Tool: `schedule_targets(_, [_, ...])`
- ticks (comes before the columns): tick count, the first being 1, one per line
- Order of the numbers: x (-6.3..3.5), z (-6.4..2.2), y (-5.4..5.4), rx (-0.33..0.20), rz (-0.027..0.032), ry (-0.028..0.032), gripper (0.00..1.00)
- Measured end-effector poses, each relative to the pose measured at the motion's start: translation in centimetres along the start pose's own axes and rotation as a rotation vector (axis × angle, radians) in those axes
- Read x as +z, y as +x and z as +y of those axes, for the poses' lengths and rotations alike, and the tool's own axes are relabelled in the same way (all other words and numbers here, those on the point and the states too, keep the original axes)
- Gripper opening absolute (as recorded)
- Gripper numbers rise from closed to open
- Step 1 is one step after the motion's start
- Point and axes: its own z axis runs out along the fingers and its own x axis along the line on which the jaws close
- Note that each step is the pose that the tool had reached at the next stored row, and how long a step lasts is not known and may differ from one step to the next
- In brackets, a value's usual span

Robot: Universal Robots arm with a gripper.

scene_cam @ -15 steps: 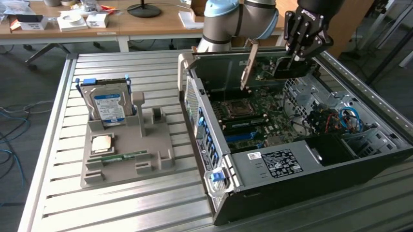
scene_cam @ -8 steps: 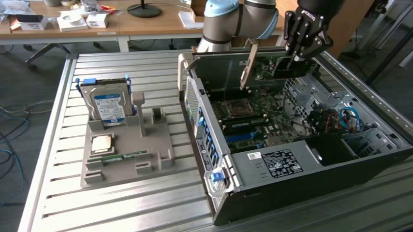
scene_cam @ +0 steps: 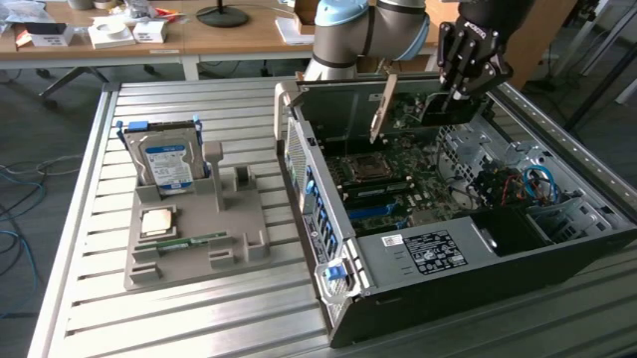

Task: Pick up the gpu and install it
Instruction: 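Insert the gpu into the slot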

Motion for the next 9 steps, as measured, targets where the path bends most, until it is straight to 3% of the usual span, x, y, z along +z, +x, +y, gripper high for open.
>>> schedule_targets(9, [1.15, 0.28, 0.2, 0.003, -0.0001, 0.0001, 0.26])
